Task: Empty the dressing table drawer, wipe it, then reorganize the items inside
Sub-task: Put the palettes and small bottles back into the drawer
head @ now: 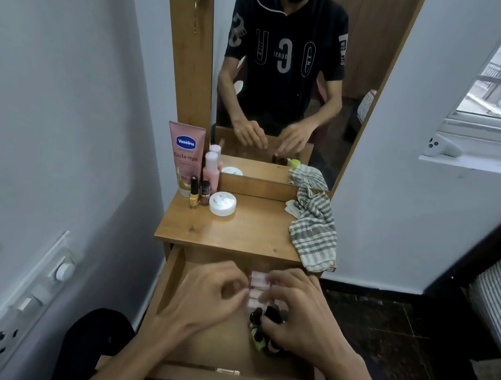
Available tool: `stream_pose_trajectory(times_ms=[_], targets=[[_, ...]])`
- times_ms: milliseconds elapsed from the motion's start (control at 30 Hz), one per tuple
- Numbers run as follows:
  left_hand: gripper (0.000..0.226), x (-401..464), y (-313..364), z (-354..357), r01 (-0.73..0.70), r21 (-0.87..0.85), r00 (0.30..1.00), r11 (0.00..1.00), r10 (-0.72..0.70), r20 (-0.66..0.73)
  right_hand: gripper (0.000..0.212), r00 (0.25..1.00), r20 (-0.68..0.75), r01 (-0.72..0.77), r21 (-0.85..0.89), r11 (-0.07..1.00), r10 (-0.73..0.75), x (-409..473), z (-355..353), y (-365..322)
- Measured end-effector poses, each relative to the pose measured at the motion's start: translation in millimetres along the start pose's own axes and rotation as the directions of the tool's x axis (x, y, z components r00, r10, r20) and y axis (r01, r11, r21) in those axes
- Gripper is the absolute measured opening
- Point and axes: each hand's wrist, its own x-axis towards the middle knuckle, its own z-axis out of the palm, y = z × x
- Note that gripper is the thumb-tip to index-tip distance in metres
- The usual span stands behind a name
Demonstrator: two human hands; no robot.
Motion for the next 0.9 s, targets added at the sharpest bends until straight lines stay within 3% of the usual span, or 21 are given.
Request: stream_pose_trajectory(times_ms=[133,300,633,900], targets=[[0.009,31,-30,-31,0.219,-0.025,0.928,0.975,-0.216,-0.303,0.016,0.986,-0.165,-0.016,0.078,0.997,0.029,60,-7,-21],[0.030,74,-64,-70,0.369,-0.048,0.821,0.928,-0.350,-0.452,0.031,0.959,-0.250,-0.106,0.127,0.986,0.135,146,-4,-43],[0.021,107,-98,-81,0.363,0.075,0.868,0.929,-0.308,-0.390,0.038,0.955,-0.259,-0.133,0.058,0.989,0.144,237,23,-64],[0.010,95,-95,-90,0.398,0.070,0.854,0.915,-0.341,-0.393,0.022,0.942,-0.299,-0.116,0.133,0.984,0.151,234,25,-64]])
